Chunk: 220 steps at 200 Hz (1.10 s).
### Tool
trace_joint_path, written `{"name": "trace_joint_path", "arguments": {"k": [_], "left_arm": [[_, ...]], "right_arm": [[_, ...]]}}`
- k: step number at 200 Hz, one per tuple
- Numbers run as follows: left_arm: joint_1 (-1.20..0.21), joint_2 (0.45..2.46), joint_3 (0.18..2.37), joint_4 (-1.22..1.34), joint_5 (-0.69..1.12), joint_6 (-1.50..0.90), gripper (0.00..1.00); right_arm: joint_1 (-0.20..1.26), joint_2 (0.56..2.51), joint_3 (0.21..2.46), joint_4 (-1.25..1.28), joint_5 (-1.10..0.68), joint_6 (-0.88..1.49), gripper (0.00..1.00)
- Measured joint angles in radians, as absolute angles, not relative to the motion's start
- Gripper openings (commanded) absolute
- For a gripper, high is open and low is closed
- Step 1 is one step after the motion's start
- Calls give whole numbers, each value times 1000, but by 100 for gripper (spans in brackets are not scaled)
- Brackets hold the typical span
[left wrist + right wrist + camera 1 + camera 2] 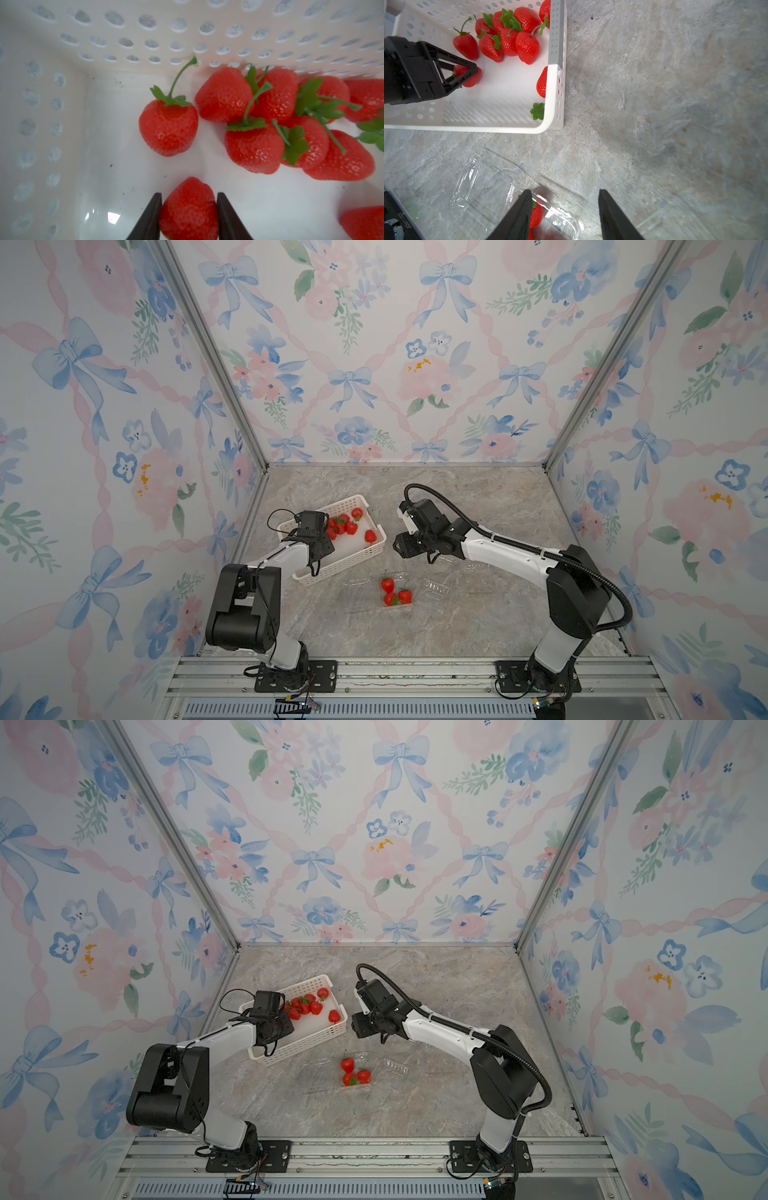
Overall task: Pack strawberries into containers
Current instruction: Pick up the strawberry from the basket, then place the strawberry in the packing box.
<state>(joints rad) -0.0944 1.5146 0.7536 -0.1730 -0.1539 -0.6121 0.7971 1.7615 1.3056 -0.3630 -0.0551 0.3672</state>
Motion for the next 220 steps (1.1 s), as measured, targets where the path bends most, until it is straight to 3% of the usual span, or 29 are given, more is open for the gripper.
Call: {"name": "trace_joint_path", "arguments": {"k": [96,160,220], "left_arm": [[-143,1185,702,-230,-61,-614,30],[-448,1044,701,-303,-63,-721,30],[-761,1100,702,-306,-153,-860,30]], "right_arm": [[793,1729,1264,-374,-43,405,52],[780,1673,1200,-411,-25,435,52],[755,1598,1130,-439,-19,446,52]]}}
